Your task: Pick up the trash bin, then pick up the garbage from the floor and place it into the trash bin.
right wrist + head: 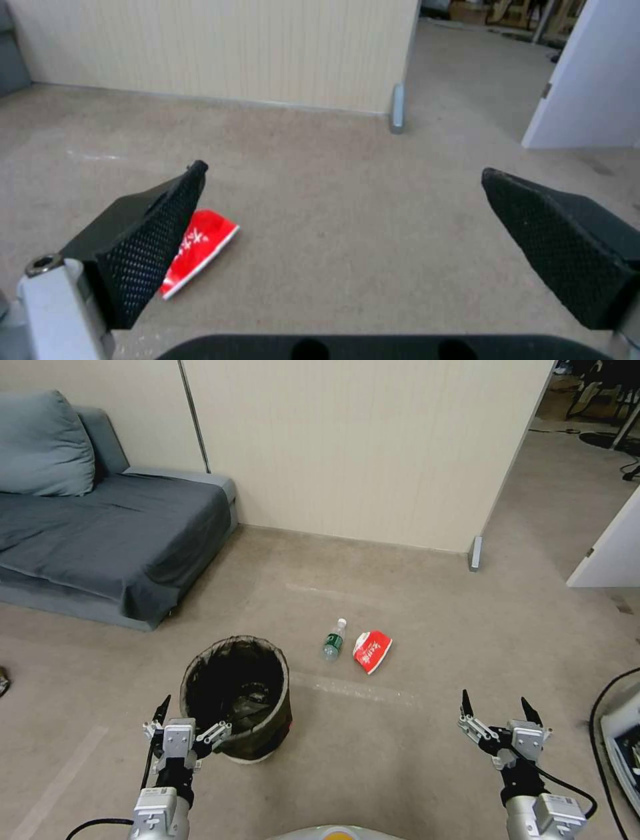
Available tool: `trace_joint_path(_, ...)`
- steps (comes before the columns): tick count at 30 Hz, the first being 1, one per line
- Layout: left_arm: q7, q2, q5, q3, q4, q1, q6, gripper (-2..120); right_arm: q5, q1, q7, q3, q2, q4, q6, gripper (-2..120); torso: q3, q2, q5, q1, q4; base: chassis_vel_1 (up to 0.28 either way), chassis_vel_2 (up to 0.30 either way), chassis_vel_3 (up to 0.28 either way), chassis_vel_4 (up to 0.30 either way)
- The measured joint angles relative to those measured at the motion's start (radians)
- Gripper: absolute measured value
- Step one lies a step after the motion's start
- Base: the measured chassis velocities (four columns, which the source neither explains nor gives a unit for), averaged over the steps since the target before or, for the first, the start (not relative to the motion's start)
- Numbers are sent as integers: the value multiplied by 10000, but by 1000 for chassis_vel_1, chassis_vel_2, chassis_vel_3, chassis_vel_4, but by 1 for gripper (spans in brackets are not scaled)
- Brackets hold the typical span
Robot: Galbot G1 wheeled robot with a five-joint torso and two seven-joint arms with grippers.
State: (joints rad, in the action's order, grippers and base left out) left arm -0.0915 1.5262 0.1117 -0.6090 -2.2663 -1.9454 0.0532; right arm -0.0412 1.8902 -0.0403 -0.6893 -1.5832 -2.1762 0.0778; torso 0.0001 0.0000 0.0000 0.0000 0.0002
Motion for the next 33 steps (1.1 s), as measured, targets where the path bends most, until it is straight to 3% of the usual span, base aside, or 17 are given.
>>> trace_joint_path(33, -3, 0, 0, 0, 0, 0, -1, 100, -1, 4, 0, 0, 0, 1, -1, 100, -1, 0, 0, -1, -2, -2, 1, 1, -2)
